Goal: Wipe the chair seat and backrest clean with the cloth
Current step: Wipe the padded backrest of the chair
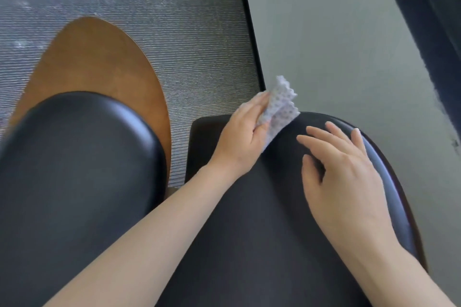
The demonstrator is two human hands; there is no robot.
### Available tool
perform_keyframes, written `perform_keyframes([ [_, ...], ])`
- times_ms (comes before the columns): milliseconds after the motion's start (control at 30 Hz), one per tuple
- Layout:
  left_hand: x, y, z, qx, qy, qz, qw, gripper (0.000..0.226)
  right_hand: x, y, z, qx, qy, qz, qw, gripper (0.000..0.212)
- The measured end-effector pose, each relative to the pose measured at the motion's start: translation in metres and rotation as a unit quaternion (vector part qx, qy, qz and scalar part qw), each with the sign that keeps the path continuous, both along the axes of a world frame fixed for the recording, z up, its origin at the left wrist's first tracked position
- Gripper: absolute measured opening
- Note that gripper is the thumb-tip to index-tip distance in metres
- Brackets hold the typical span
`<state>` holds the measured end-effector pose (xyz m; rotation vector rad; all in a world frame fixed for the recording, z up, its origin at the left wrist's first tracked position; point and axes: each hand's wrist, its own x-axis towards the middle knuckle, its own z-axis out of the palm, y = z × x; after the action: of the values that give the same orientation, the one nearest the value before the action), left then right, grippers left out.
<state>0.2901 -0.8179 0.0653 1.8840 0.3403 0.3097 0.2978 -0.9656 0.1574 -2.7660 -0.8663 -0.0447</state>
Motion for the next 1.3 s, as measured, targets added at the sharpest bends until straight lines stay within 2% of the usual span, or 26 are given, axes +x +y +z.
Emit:
perform_keyframes([
  [133,0.015,-0.019,0.011,0.009,0.004,-0.040,0.999,0.044,0.005,-0.005,0.005,0.090,-0.004,-0.047,0.995,0.032],
  [233,0.020,-0.028,0.024,-0.021,-0.014,-0.050,0.998,0.044,0.002,-0.011,0.013,0.147,-0.023,-0.061,0.987,0.026],
  [300,0.021,-0.028,0.031,-0.033,-0.022,-0.030,0.999,0.042,0.000,-0.017,0.017,0.139,-0.009,-0.085,0.987,0.026],
  [400,0.019,-0.019,0.040,-0.043,-0.018,0.066,0.997,0.032,0.003,-0.027,0.018,0.104,0.037,-0.135,0.985,0.036],
  [500,0.018,-0.008,0.051,-0.111,0.033,0.179,0.977,0.026,0.009,-0.032,0.022,0.076,0.067,-0.159,0.982,0.042],
  [600,0.014,-0.002,0.052,-0.103,0.077,0.202,0.971,0.028,0.017,-0.031,0.026,0.043,0.094,-0.162,0.981,0.037],
  [833,0.010,0.001,0.050,-0.031,0.115,0.158,0.980,0.027,0.043,-0.035,0.033,0.006,0.223,-0.160,0.962,0.037],
  [933,0.018,-0.012,0.061,-0.019,0.088,0.103,0.991,0.024,0.045,-0.033,0.030,0.006,0.207,-0.166,0.964,0.030],
  [1033,0.026,-0.030,0.070,-0.004,0.057,0.029,0.998,0.031,0.043,-0.034,0.025,0.061,0.193,-0.195,0.960,0.030],
  [1167,0.042,-0.050,0.061,0.045,0.096,-0.061,0.992,0.047,0.043,-0.035,0.023,0.130,0.190,-0.252,0.940,0.033],
  [1300,0.054,-0.053,0.051,0.114,0.150,-0.077,0.979,0.062,0.043,-0.036,0.023,0.122,0.196,-0.256,0.939,0.028],
])
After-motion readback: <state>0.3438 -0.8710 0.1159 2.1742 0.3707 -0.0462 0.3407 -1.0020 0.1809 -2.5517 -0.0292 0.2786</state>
